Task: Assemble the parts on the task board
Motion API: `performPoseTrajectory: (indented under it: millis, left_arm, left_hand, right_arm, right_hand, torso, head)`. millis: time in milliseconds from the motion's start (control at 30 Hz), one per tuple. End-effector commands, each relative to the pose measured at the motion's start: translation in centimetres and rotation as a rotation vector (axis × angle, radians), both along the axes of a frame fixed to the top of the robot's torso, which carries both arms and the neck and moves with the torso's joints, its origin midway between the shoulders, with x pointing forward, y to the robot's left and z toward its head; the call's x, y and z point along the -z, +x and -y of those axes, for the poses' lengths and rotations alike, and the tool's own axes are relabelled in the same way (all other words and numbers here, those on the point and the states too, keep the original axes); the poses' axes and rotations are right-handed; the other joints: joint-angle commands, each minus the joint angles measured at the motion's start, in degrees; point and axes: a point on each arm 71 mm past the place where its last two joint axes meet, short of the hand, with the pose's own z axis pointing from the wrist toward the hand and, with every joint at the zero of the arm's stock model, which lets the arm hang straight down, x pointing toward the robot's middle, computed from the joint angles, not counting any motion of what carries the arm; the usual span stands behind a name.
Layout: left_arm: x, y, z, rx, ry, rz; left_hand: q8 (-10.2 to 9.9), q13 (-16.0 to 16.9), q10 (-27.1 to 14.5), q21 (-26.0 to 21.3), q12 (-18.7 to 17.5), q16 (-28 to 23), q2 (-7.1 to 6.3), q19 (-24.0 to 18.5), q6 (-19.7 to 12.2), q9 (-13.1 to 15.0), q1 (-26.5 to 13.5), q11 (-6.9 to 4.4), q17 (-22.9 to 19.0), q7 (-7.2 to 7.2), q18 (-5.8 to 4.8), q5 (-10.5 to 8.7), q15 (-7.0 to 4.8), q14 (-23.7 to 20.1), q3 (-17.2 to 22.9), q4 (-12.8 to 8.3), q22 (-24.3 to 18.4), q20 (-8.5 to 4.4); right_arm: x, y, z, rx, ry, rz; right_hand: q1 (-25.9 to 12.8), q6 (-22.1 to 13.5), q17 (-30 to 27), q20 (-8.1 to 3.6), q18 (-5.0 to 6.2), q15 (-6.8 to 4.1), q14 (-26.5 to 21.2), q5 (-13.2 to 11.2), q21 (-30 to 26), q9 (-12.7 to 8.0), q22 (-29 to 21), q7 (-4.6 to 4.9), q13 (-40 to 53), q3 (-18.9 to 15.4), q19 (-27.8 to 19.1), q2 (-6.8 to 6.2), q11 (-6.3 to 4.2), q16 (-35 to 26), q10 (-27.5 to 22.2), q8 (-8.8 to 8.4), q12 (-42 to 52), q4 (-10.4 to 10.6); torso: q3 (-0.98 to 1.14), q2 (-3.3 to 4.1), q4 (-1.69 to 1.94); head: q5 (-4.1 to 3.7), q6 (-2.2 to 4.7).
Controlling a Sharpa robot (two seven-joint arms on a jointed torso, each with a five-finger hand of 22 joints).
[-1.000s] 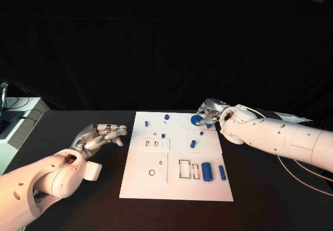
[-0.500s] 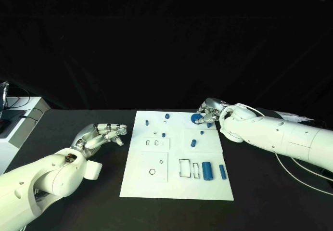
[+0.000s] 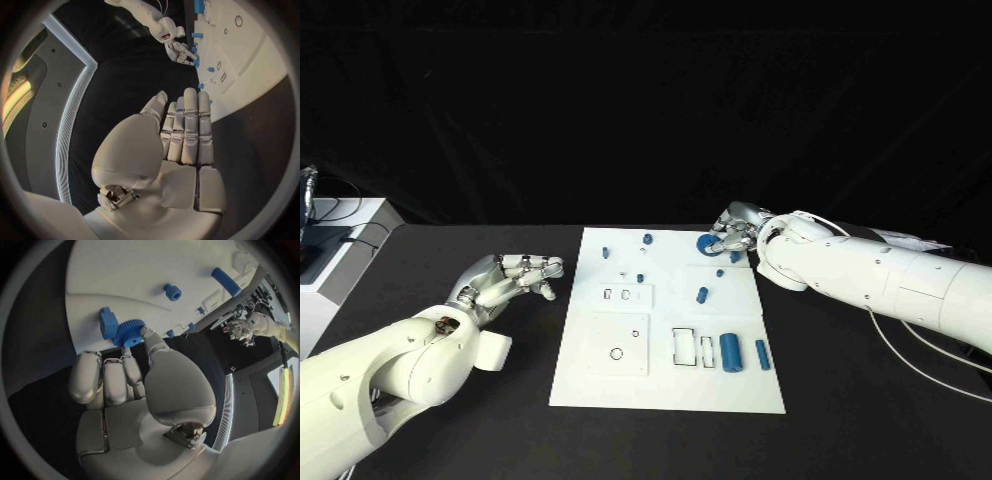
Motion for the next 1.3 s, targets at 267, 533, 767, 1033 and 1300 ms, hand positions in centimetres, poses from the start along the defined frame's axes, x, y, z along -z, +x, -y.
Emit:
performPoseTrajectory:
  millis: [267, 533, 767, 1033, 1300]
  left_arm:
    - [0.0, 0.0, 0.2, 0.014, 0.001, 0.0]
    - [0.0, 0.0, 0.1, 0.012, 0.003, -0.002]
    - [0.0, 0.0, 0.1, 0.011, 0.004, -0.002]
    - [0.0, 0.0, 0.1, 0.009, 0.004, -0.002]
    - [0.0, -0.1, 0.1, 0.009, 0.004, -0.001]
  left_hand:
    - [-0.2, 0.1, -0.5, 0.4, 0.1, 0.4, 0.02, -0.3, -0.3, 0.0, -0.1, 0.07, -0.1, 0.17, 0.24, 0.09, -0.05, -0.3, 0.3, -0.2, 0.1, 0.08]
    - [-0.2, 0.1, -0.5, 0.4, 0.1, 0.4, 0.02, -0.3, -0.3, 0.0, -0.1, 0.07, -0.1, 0.17, 0.24, 0.09, -0.05, -0.3, 0.3, -0.2, 0.1, 0.08]
    - [-0.2, 0.1, -0.6, 0.4, 0.1, 0.4, 0.04, -0.4, -0.3, 0.0, 0.0, 0.08, -0.2, 0.18, 0.25, 0.1, -0.05, -0.3, 0.5, -0.3, 0.1, 0.08]
    - [-0.2, 0.1, -0.6, 0.4, 0.1, 0.4, 0.04, -0.4, -0.3, 0.0, 0.0, 0.08, -0.2, 0.18, 0.25, 0.1, -0.05, -0.3, 0.5, -0.3, 0.1, 0.08]
    - [-0.2, 0.1, -0.6, 0.4, 0.1, 0.4, 0.04, -0.4, -0.3, 0.0, 0.0, 0.08, -0.2, 0.18, 0.25, 0.1, -0.05, -0.3, 0.5, -0.3, 0.1, 0.08]
  right_arm:
    - [1.3, -0.3, 0.0, -0.023, 0.008, -0.11]
    - [0.9, -0.3, -0.2, -0.024, -0.002, -0.064]
    - [0.4, -0.5, -1.0, -0.042, 0.005, 0.008]
    - [-0.2, -1.0, -2.4, -0.076, 0.023, 0.068]
    - [-1.0, -1.9, -5.3, -0.145, 0.03, 0.114]
  right_hand:
    - [-0.1, 0.0, 0.2, 0.31, 0.45, 0.07, 0.1, 4.8, 0.5, 0.1, 8.8, 0.05, 3.3, -0.1, 3.1, 1.77, -0.02, 0.1, -0.5, 0.19, -0.5, -1.4]
    - [-0.3, 0.6, 0.5, 0.16, 0.36, -0.1, 0.2, 6.0, 0.6, 0.0, 8.9, -0.05, 3.3, 2.4, 3.1, 3.71, -0.24, -0.1, -0.5, 0.18, -0.5, -4.6]
    - [-1.4, 2.3, 0.6, -0.19, 0.21, -0.49, 0.2, 4.6, 0.7, 0.1, 8.9, -0.54, 2.7, 9.5, 3.0, 3.72, -0.72, -0.4, -0.8, 0.24, -1.3, -7.1]
    - [-2.2, 3.8, 0.7, -0.46, 0.11, -0.77, 0.3, 4.0, 0.7, 0.1, 8.9, -1.11, 2.8, 9.8, 3.0, 3.57, -1.04, -0.6, -0.5, 0.33, -1.2, -7.4]
    - [-2.3, 4.7, 0.8, -0.68, -0.03, -0.98, 0.3, 3.1, 0.8, 0.1, 8.9, -1.46, 2.8, 8.9, 3.1, 2.98, -1.25, -0.8, -0.2, 0.3, -1.3, -7.2]
  torso:
    - [0.06, -0.04, -0.04]
    - [0.03, -0.04, -0.04]
    - [0.01, -0.06, -0.04]
    - [0.0, -0.05, 0.0]
    - [-0.06, -0.1, -0.07]
  head:
    - [-0.02, -0.03]
    - [-0.07, 0.05]
    - [-0.02, 0.18]
    - [0.04, 0.26]
    - [0.33, 0.43]
